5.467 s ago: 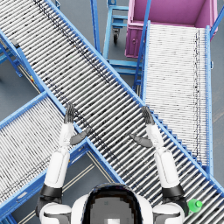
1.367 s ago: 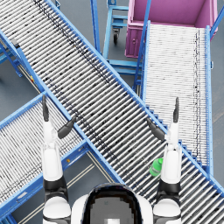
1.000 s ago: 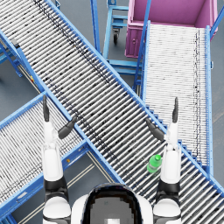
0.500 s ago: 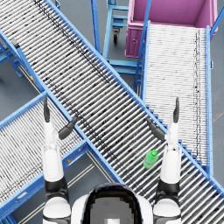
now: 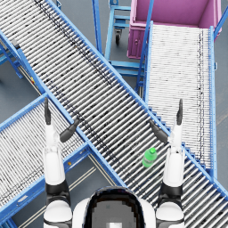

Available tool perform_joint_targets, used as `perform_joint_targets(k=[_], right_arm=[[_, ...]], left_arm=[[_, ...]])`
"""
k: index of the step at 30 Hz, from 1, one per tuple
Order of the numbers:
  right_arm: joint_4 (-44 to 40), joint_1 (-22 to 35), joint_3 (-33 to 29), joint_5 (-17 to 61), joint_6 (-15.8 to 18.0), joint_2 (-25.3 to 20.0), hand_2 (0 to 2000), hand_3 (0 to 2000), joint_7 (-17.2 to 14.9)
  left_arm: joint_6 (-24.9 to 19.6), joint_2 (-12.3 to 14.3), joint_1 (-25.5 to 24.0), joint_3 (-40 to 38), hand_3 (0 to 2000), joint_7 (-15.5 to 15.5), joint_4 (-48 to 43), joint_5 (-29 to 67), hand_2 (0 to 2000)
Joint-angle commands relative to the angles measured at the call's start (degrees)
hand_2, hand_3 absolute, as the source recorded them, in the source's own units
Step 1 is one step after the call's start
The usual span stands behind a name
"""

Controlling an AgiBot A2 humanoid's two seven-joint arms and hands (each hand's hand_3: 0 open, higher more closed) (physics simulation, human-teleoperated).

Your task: Pick up the oil and place it on the left assembly line, put the cola on the right, and keep Sprite still

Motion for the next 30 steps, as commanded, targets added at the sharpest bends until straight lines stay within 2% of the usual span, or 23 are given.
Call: perform_joint_targets(k=[1,10,12,16,17,18,19,20,22,23,25,30], right_arm=[[0.38,0.55,-0.15,0.0,0.0,0.02,0,0,0.0],[-0.47,-0.25,-0.38,0.0,0.0,-0.28,0,0,0.0],[-0.7,-2.38,-0.25,0.0,0.0,-0.51,0,0,0.0],[-0.49,-2.56,-0.31,0.0,0.0,-0.67,0,0,0.0],[-0.39,-2.66,-0.34,0.0,0.0,-0.7,0,0,0.0],[-0.14,-1.76,-0.22,0.0,0.0,-0.62,0,0,0.0],[0.23,-1.79,-0.09,0.0,0.0,-0.66,0,0,0.0],[0.01,-1.43,-0.03,0.0,0.0,-0.65,0,0,0.0],[-0.16,-2.3,-0.11,0.0,0.0,-0.8,0,0,0.0],[0.41,-1.12,-0.15,0.0,0.0,-0.7,0,0,0.0],[0.61,-0.27,-0.17,0.0,0.0,-0.66,0,0,0.0],[0.59,-1.18,-0.24,0.0,0.0,-0.87,0,0,0.0]], left_arm=[[0.0,0.02,0.01,-0.02,0,0.0,-0.06,0.0,0],[0.0,0.29,-0.62,0.08,0,0.0,0.01,0.0,0],[0.0,0.33,-0.66,0.05,0,0.0,-0.03,0.0,0],[0.0,0.41,-0.5,-0.13,0,0.0,-0.34,0.0,0],[0.0,0.3,0.8,-0.2,0,0.0,-0.64,0.0,0],[0.0,0.43,-0.29,-0.18,0,0.0,-0.43,0.0,0],[0.0,0.3,1.18,-0.2,0,0.0,-0.67,0.0,0],[0.0,0.45,0.0,-0.17,0,0.0,-0.5,0.0,0],[0.0,0.31,1.75,-0.21,0,0.0,-0.7,0.0,0],[0.0,0.46,0.53,-0.16,0,0.0,-0.57,0.0,0],[0.0,0.27,2.41,-0.55,0,0.0,-1.22,0.0,0],[0.0,0.42,2.1,-0.54,0,0.0,-1.81,0.0,0]])
